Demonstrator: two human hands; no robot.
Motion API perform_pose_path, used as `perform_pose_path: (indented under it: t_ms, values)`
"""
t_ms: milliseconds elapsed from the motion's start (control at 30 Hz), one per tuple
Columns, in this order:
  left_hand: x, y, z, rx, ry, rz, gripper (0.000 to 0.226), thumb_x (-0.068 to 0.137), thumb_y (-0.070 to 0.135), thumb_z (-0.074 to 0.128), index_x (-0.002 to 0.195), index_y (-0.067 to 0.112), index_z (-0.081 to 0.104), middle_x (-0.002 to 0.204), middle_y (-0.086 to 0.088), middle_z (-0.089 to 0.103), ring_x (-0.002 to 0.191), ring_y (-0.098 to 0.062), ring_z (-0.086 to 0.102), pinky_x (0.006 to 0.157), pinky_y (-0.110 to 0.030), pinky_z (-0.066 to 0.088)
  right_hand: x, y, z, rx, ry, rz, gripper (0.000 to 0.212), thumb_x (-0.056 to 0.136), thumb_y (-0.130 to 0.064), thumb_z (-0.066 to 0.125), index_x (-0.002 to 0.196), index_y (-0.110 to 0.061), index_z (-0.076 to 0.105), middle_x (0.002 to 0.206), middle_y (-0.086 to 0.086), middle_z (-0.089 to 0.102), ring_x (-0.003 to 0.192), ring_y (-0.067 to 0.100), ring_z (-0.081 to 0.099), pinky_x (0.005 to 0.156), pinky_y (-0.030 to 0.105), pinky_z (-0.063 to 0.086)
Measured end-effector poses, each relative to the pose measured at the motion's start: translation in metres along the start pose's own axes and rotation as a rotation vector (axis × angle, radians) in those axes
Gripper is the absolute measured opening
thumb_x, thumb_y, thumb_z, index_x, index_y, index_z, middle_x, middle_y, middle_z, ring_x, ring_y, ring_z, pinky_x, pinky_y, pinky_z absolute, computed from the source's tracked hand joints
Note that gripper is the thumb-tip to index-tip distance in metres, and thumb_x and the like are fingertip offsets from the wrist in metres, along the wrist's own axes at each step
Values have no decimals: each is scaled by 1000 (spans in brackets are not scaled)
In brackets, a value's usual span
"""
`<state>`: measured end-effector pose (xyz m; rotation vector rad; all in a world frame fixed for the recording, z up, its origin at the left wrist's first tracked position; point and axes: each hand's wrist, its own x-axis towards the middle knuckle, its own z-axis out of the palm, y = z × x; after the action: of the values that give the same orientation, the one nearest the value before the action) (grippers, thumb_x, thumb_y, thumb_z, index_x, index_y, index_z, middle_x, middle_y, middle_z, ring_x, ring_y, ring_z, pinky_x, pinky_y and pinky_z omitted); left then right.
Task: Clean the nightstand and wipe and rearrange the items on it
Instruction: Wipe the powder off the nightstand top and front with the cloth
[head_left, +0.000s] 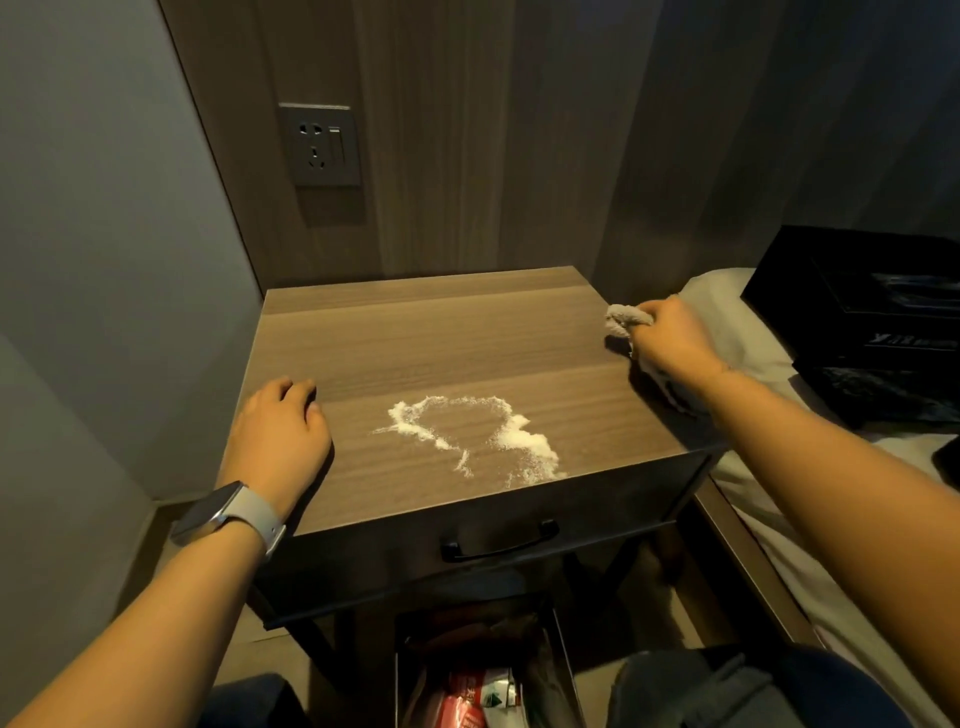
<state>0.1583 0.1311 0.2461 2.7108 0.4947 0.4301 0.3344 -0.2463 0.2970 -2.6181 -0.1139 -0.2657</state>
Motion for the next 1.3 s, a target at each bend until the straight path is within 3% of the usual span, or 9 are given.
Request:
perform_pose_path:
  t_ms: [133, 433, 600, 700, 800, 967, 1100, 1200, 1300]
  values:
    - [0, -2, 3, -12, 24, 0, 39, 96, 18, 41, 133, 8, 53, 135, -13, 50, 127, -31, 41, 107, -45, 37, 29, 1, 34, -222, -5, 45, 24, 87, -11, 51, 104, -10, 67, 116, 19, 50, 92, 39, 54, 80, 43, 48]
    - [-6, 5, -2, -11, 52, 35, 35, 93, 15, 45, 123, 7, 60, 123, -11, 59, 120, -30, 44, 100, -42, 40, -88, -76, 45, -15, -269, -527, 20, 90, -15, 52, 100, -15, 69, 93, 4, 45, 83, 20, 48, 69, 29, 37]
    - [-8, 8, -6, -8, 51, 73, 32, 92, 15, 46, 118, 11, 63, 118, -8, 61, 115, -29, 47, 95, -41, 43, -54, -65, 17, 122, -135, -297, 20, 87, -8, 51, 77, -5, 68, 75, 10, 52, 64, 18, 46, 60, 31, 34]
    - [-7, 8, -5, -5, 43, 76, 34, 92, 16, 45, 120, 12, 62, 120, -8, 60, 116, -29, 47, 96, -41, 42, -45, -50, 36, -102, -82, -184, 21, 88, -12, 50, 91, -14, 71, 98, 15, 54, 81, 32, 54, 68, 36, 41]
    - [-6, 6, -6, -6, 31, 81, 36, 91, 17, 44, 122, 13, 61, 122, -7, 60, 116, -29, 48, 98, -42, 41, -76, -57, 54, -166, -4, -230, 29, 89, -11, 48, 110, -12, 68, 103, 14, 47, 91, 35, 51, 76, 38, 42]
    - [-9, 7, -9, -25, 12, 69, 36, 92, 19, 43, 123, 16, 61, 126, -5, 59, 118, -27, 49, 103, -44, 37, -138, -81, 52, -137, -61, -331, 22, 86, -8, 50, 98, -9, 68, 96, 10, 44, 86, 29, 50, 68, 32, 38]
    - [-18, 0, -21, -130, 71, -151, 36, 92, 20, 44, 123, 18, 61, 130, -7, 56, 120, -31, 48, 103, -50, 33, -152, -98, 28, 113, -230, -285, 19, 90, -7, 52, 81, 3, 67, 83, 19, 54, 73, 20, 48, 55, 28, 33]
    - [-31, -18, -25, -200, 53, -315, 42, 95, 20, 39, 135, 10, 47, 131, -20, 51, 116, -41, 49, 97, -50, 42, -124, -101, 2, 214, -172, -244, 18, 91, -7, 54, 80, -3, 67, 68, 3, 53, 63, 8, 48, 56, 12, 40]
    - [-42, -18, -20, -153, 14, -371, 43, 97, 17, 33, 138, 6, 39, 123, -24, 55, 106, -42, 54, 80, -42, 43, -79, -97, 11, 55, -172, -249, 21, 88, -10, 54, 71, -18, 64, 70, 5, 59, 72, 22, 59, 62, 30, 45]
